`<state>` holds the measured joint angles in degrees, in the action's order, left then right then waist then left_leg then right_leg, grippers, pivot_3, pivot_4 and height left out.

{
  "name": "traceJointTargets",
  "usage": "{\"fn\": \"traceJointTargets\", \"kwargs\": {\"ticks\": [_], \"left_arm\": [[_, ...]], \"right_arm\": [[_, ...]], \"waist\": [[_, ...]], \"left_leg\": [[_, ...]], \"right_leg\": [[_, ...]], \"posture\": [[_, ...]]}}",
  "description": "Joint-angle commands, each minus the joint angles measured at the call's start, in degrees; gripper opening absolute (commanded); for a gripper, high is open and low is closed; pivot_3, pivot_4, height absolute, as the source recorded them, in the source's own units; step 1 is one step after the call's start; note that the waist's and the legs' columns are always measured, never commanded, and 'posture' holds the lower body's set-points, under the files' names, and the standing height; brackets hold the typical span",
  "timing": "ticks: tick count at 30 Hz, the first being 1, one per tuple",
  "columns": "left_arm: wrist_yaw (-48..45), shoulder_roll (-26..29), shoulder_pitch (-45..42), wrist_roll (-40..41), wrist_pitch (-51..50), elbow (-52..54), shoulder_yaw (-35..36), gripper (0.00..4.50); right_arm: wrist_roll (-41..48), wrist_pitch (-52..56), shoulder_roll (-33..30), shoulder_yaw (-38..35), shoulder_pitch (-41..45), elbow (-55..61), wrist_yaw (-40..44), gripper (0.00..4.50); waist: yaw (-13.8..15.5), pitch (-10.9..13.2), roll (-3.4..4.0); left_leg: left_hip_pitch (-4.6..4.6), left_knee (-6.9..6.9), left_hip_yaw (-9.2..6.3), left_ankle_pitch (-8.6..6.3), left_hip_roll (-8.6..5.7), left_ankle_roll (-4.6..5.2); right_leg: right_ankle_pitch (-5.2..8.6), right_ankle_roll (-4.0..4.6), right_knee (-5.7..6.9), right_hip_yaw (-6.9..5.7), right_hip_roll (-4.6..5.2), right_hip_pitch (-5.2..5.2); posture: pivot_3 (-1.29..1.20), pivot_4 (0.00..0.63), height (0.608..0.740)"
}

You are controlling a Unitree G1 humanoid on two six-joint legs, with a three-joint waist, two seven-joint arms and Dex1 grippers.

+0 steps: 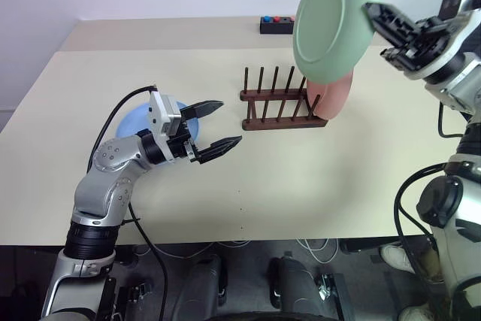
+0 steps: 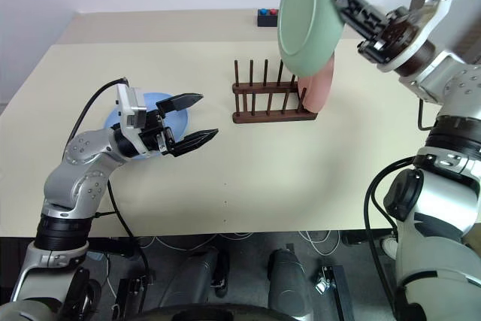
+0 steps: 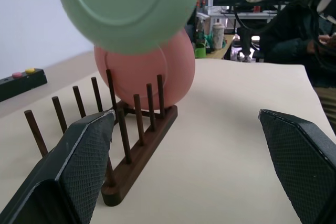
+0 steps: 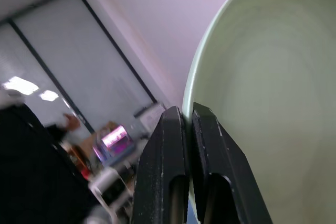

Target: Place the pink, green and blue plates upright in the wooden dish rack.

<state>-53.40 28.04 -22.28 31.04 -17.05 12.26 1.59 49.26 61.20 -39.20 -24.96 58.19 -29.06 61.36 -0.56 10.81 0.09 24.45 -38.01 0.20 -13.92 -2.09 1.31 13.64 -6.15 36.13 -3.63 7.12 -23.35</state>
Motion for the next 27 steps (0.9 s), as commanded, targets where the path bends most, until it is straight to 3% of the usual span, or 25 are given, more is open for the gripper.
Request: {"fn": "traceJointTargets", "kwargs": {"ticks": [1, 18, 27], "left_arm": [[0.0, 0.7, 0.1, 0.8, 0.4, 2.2, 1.4, 4.50], [0.5, 0.6, 0.6, 1.0, 0.4, 3.0, 0.9, 4.50], [0.7, 0.7, 1.1, 1.1, 0.4, 3.5, 1.0, 4.50]], "right_arm": [[-0.2, -1.8, 0.1, 0.8, -0.3, 1.9, 0.6, 0.08], [3.8, 1.1, 4.0, 0.2, -1.5, 5.7, -5.5, 0.08], [1.8, -1.6, 4.7, 2.2, -4.1, 7.4, -6.6, 0.08]], "waist": [[0.0, 0.0, 0.00], [0.0, 0.0, 0.00], [0.0, 0.0, 0.00]], "left_leg": [[0.00, 0.00, 0.00, 0.00, 0.00, 0.00], [0.00, 0.00, 0.00, 0.00, 0.01, 0.00], [0.00, 0.00, 0.00, 0.00, 0.01, 0.00]], "right_leg": [[0.00, 0.00, 0.00, 0.00, 0.00, 0.00], [-0.01, -0.02, 0.00, -0.01, -0.03, 0.00], [-0.01, -0.02, 0.00, -0.01, -0.04, 0.00]], "posture": [[0.00, 0.150, 0.735], [0.00, 0.150, 0.735], [0.00, 0.150, 0.735]]}}
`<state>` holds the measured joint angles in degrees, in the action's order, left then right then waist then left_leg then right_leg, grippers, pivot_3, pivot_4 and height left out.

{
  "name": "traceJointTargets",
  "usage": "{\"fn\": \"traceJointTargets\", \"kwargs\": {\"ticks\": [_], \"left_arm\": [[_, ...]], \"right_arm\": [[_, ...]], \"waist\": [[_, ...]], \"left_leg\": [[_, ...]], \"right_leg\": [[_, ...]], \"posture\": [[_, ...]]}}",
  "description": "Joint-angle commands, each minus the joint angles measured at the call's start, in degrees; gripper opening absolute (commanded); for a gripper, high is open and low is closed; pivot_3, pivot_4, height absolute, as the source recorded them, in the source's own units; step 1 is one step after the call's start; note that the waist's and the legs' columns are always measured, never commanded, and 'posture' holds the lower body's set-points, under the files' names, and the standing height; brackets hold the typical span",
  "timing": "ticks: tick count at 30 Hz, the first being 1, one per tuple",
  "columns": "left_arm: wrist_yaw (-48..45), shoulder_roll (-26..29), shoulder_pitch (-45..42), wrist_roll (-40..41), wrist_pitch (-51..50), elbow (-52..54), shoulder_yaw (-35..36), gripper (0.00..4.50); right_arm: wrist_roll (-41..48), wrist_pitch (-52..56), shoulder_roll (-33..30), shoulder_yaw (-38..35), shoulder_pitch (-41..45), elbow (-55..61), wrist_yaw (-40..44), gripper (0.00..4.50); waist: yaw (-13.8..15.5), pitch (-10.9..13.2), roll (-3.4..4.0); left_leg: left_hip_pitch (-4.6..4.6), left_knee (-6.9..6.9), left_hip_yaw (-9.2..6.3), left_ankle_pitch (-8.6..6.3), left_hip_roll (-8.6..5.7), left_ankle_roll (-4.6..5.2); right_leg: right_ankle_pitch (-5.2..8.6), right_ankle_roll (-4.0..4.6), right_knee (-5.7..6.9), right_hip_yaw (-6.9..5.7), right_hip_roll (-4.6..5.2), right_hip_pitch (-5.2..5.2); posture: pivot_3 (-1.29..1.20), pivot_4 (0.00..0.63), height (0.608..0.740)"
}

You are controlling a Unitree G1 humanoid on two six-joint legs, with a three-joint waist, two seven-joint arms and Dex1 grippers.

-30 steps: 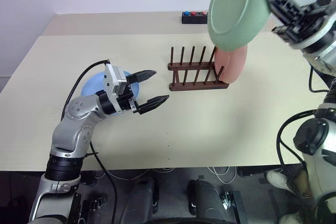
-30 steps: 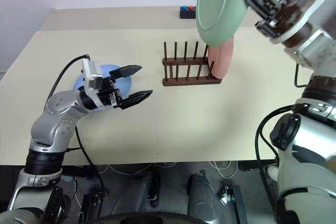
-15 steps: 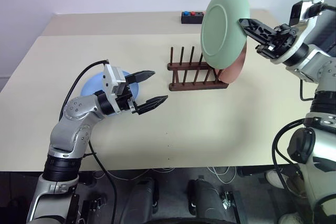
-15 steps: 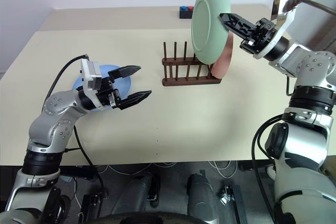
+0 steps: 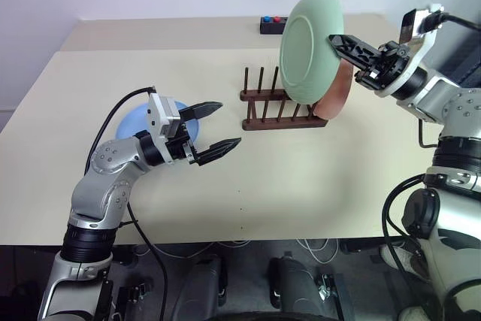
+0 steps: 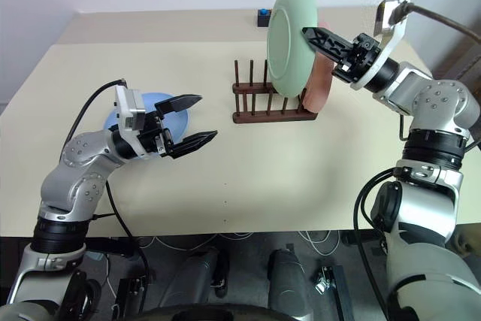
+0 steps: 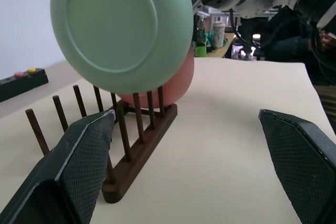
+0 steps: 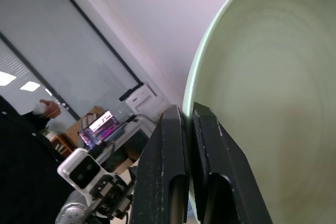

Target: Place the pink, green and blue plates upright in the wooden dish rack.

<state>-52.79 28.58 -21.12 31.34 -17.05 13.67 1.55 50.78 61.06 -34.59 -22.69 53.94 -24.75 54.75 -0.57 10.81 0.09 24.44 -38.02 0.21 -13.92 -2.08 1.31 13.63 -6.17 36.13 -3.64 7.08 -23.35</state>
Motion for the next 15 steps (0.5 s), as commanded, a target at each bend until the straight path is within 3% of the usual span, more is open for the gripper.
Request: {"fn": "traceJointTargets", "kwargs": {"ticks": [1, 13, 15], "left_arm": [[0.1, 0.2, 0.0, 0.8, 0.3, 2.2, 1.0, 4.50], [0.5, 0.4, 0.2, 1.2, 0.1, 2.7, 1.0, 4.50], [0.6, 0.4, 0.3, 1.2, 0.0, 2.8, 1.0, 4.50]], "right_arm": [[0.1, -1.7, 0.1, 0.1, 0.0, 3.1, -0.2, 0.08], [-3.6, -4.7, 1.1, 5.3, -2.1, 4.2, -0.9, 0.08], [-4.4, -5.3, 0.8, 6.0, -2.1, 4.5, -0.2, 0.67]], "waist": [[0.0, 0.0, 0.00], [0.0, 0.0, 0.00], [0.0, 0.0, 0.00]], "left_leg": [[0.00, 0.00, 0.00, 0.00, 0.00, 0.00], [0.00, 0.00, 0.00, 0.00, 0.00, 0.00], [0.00, 0.00, 0.00, 0.00, 0.01, 0.00]], "right_leg": [[0.00, 0.00, 0.00, 0.00, 0.00, 0.00], [0.00, 0.00, 0.00, 0.00, -0.01, 0.00], [0.00, 0.00, 0.00, 0.00, -0.01, 0.01]], "posture": [[0.00, 0.150, 0.735], [0.00, 0.150, 0.735], [0.00, 0.150, 0.735]]}}
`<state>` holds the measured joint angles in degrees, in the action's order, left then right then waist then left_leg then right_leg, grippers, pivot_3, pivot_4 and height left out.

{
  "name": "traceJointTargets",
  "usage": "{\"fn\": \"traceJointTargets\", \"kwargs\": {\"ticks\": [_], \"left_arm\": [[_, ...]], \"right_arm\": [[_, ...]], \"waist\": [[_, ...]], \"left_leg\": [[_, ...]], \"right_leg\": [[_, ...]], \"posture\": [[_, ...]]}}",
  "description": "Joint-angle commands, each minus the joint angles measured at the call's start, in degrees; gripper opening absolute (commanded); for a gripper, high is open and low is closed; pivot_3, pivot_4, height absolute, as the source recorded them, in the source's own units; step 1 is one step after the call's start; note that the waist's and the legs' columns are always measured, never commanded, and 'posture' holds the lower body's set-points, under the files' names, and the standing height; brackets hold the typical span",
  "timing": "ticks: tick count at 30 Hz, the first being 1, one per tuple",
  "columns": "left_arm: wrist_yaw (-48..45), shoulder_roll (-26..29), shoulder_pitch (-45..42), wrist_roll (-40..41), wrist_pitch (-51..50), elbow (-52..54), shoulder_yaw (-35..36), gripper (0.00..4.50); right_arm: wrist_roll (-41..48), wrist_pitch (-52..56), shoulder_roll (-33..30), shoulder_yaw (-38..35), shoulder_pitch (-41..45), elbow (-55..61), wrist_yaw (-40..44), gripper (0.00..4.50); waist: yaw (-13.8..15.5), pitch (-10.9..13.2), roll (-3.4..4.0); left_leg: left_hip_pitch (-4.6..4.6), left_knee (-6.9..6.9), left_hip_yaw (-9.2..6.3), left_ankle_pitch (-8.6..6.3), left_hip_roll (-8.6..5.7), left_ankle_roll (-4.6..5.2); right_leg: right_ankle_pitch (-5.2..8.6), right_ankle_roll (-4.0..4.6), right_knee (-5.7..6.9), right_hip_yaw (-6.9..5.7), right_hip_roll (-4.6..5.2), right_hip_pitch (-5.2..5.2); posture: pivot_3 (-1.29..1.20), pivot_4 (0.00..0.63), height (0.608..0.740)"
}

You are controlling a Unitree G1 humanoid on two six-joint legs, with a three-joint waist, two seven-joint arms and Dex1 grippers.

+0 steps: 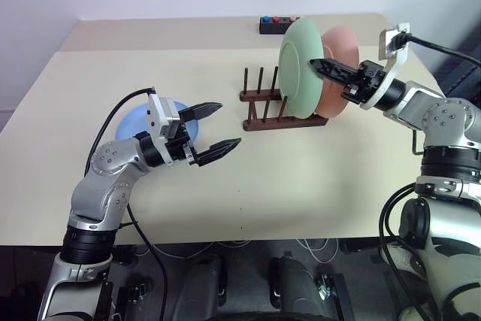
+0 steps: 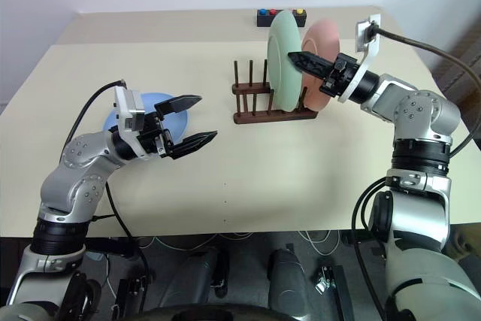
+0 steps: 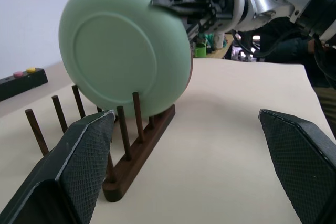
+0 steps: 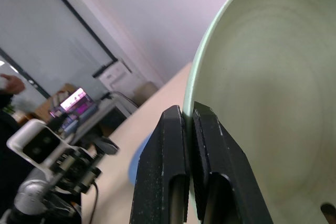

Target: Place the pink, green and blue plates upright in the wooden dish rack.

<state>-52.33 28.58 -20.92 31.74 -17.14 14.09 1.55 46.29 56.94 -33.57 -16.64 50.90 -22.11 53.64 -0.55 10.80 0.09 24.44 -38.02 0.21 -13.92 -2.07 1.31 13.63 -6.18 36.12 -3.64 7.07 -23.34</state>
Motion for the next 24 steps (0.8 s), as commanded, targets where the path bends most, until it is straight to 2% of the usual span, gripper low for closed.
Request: {"fn": "traceJointTargets", "kwargs": {"ticks": [1, 2, 8, 24], "left_arm": [[0.2, 0.3, 0.1, 0.8, 0.1, 2.5, 1.0, 4.50], [0.2, 0.3, 0.2, 0.9, 0.1, 2.5, 1.0, 4.50], [0.3, 0.3, 0.6, 0.8, 0.1, 2.7, 0.9, 4.50], [-0.4, 0.1, -0.2, 0.9, 0.2, 2.0, 0.4, 4.50]], "right_arm": [[0.1, -1.0, -0.4, 0.0, 1.0, 1.9, 1.1, 1.07], [-0.2, -1.5, -0.4, 0.2, 1.0, 2.0, 1.0, 1.37], [-1.7, -3.9, -0.4, 0.4, 1.8, 2.2, 0.4, 4.43], [-5.2, -13.5, -3.2, 0.4, 3.9, 5.2, 2.6, 4.48]], "waist": [[0.0, 0.0, 0.00], [0.0, 0.0, 0.00], [0.0, 0.0, 0.00], [0.0, 0.0, 0.00]], "left_leg": [[0.00, 0.00, 0.00, 0.00, 0.00, 0.00], [0.00, 0.00, 0.00, 0.00, 0.00, 0.00], [0.00, 0.00, 0.00, 0.00, 0.00, 0.00], [0.00, 0.00, 0.00, 0.00, 0.00, 0.00]], "right_leg": [[0.00, 0.00, 0.00, 0.00, 0.00, 0.00], [0.00, 0.00, 0.00, 0.00, 0.00, 0.00], [0.00, 0.00, 0.00, 0.00, 0.00, 0.00], [0.00, 0.00, 0.00, 0.00, -0.02, 0.00]], "posture": [[0.00, 0.150, 0.735], [0.00, 0.150, 0.735], [0.00, 0.150, 0.735], [0.00, 0.150, 0.735]]}}
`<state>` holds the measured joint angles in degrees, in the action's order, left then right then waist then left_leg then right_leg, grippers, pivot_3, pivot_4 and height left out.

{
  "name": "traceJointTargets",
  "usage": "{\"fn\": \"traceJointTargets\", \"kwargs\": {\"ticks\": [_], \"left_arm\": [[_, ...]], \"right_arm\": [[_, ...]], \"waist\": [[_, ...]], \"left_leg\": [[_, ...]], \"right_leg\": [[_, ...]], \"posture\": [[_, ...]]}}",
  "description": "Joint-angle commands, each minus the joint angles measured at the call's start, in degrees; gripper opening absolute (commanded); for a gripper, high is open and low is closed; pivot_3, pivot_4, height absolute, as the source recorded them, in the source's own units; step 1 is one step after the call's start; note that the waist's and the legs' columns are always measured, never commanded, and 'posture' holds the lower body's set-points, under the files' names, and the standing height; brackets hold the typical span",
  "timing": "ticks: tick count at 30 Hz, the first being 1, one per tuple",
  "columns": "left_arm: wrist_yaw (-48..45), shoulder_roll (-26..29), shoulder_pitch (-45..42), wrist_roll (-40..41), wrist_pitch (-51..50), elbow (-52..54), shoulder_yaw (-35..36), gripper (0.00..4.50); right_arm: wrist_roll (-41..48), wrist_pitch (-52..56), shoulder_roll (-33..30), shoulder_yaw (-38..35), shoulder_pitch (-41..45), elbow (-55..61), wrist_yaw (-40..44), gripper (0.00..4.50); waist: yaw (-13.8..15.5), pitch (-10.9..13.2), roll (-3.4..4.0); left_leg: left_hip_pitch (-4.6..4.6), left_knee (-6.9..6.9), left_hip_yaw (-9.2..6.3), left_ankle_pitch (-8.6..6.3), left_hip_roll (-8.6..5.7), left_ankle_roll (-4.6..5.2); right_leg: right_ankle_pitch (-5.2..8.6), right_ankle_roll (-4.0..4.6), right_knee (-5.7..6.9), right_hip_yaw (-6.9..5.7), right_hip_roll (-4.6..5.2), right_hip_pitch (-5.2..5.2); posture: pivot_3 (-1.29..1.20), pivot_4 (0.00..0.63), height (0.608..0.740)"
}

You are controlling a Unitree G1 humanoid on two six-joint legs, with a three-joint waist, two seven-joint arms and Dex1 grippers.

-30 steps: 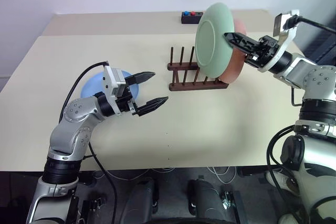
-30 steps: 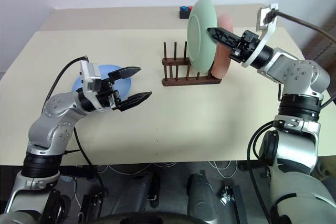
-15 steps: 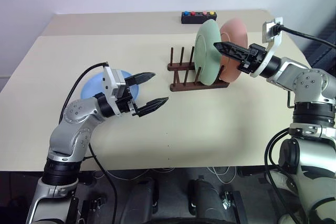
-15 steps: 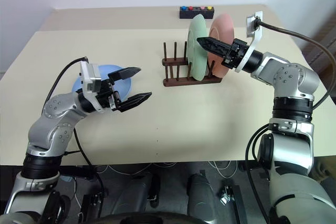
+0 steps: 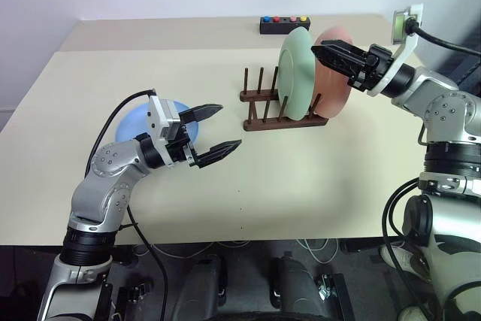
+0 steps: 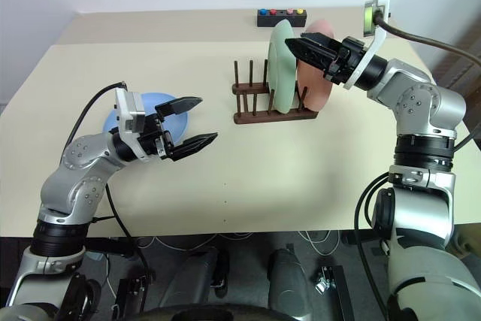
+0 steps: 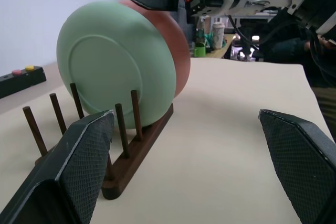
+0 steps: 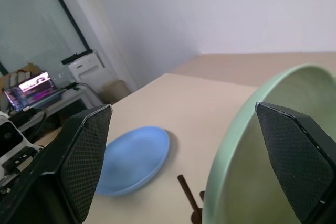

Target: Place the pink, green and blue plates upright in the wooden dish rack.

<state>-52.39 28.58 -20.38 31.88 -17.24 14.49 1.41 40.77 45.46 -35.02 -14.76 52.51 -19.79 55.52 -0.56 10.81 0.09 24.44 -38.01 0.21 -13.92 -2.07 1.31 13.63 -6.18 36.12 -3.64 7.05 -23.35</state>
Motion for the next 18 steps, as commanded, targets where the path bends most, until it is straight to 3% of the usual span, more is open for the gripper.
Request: {"fn": "traceJointTargets", "kwargs": {"ticks": [1, 11, 15, 18], "left_arm": [[-0.3, 0.1, -0.8, 0.7, 0.3, 1.5, 0.5, 4.50], [0.1, 2.6, -0.3, 1.3, -0.4, 0.5, 4.1, 4.50], [0.4, 5.0, 0.6, 2.7, -1.9, 0.6, 7.2, 4.50], [0.5, 6.2, 1.2, 4.9, -3.5, 1.5, 9.8, 4.50]], "right_arm": [[0.6, -2.5, -1.9, -2.0, 2.4, 2.8, 0.9, 4.48], [5.5, -2.2, -5.1, -1.9, -5.0, 11.6, 11.8, 4.48], [-3.4, -10.9, -6.1, 4.0, -7.0, 11.7, 12.8, 4.48], [-0.9, -9.3, -5.3, 2.9, -3.9, 11.5, 12.3, 4.48]], "waist": [[0.0, 0.0, 0.00], [0.1, 0.0, -0.03], [-0.2, 0.0, -0.03], [-0.1, 0.0, -0.02]], "left_leg": [[0.00, 0.00, 0.00, 0.00, 0.00, 0.00], [0.00, 0.00, 0.00, 0.00, 0.02, 0.00], [-0.01, 0.00, -0.01, -0.01, 0.04, 0.00], [-0.01, 0.00, -0.01, -0.01, 0.03, -0.01]], "right_leg": [[0.00, 0.00, 0.00, 0.00, 0.00, 0.00], [0.00, 0.00, -0.02, 0.00, 0.00, 0.00], [0.01, 0.00, -0.03, 0.01, 0.00, -0.01], [0.01, 0.00, -0.02, 0.02, 0.00, -0.05]], "posture": [[0.00, 0.150, 0.735], [0.00, 0.150, 0.735], [0.00, 0.150, 0.735], [0.00, 0.150, 0.735]]}}
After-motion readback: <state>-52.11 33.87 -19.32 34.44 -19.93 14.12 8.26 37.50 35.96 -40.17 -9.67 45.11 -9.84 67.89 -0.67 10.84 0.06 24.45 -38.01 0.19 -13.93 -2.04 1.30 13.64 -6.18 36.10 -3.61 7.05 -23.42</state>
